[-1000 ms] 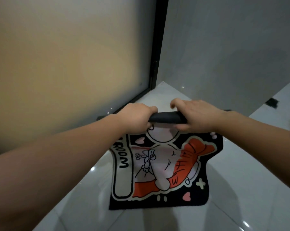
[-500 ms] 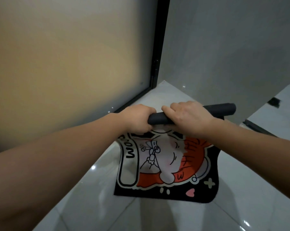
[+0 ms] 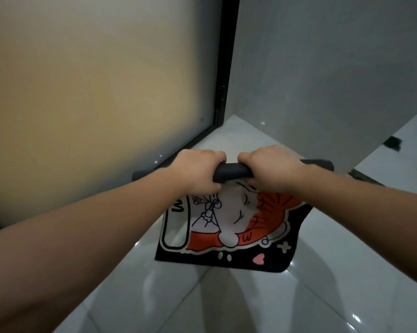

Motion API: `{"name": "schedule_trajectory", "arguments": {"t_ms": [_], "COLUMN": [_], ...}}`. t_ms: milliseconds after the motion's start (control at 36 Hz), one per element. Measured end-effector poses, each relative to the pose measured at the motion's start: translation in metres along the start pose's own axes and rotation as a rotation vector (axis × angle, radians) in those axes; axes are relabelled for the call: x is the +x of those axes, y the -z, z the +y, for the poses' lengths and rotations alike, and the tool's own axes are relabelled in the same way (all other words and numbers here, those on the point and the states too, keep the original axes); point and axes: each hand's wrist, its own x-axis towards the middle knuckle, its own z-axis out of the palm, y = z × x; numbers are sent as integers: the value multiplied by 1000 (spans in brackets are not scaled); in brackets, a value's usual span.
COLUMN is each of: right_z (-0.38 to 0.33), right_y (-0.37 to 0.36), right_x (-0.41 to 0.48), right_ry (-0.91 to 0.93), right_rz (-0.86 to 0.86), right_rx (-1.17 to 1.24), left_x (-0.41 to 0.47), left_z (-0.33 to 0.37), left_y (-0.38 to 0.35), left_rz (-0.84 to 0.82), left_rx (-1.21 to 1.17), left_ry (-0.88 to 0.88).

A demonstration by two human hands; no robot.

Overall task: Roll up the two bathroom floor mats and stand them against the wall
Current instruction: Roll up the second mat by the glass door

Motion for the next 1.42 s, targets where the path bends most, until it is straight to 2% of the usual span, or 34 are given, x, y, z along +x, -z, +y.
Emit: {"name": "schedule_trajectory", "arguments": {"t_ms": [56,111,194,250,306,389,472,556,611,694,778,833,861,972,1111,1194,1306,1417], "right_z": [-1,-1,-2,-5,-8,-7,-2,2,0,-3,-1,-1,-2,-13,-10,-4,-7,-7], "right_y": [-4,-8,-14,-15,-12,0,9,6,0,-10,-19,-23,-22,-17,6,11,1,-17], "right_x": [-2,-3,-5,-5,-3,5,10,10,10,7,2,0,0,-1,11,14,11,4], "right_ry": [91,156,190,183,132,37,-38,-105,-91,-14,110,187,203,148,-24,-73,-47,120], "right_rz": [122,209,284,249,161,-48,-262,-340,-273,-62,159,269,293,194,-234,-330,-153,199], "right_rx": [-114,-168,-205,-199,-143,62,327,503,433,114,-135,-193,-193,-136,212,323,153,-187], "left_x": [-1,-2,-2,-4,-8,-12,-12,-11,-10,-9,-4,-2,-3,-10,-16,-14,-9,-5], "left_z": [-2,-4,-5,-4,-2,2,2,0,2,2,-4,-6,-6,-9,-9,-7,-8,-11], "left_y": [2,3,4,3,0,-8,-12,-15,-16,-9,-1,2,3,-5,-12,-10,-5,4], "left_rz": [-147,-206,-243,-249,-156,80,228,342,295,159,-95,-220,-230,-99,129,185,119,-185], "left_rx": [-169,-281,-280,-222,-71,141,235,289,279,158,-14,-117,-127,24,206,248,175,-42], "left_ry": [68,114,103,89,70,32,-44,-111,-97,-27,58,80,68,21,-55,-87,-56,31]}}
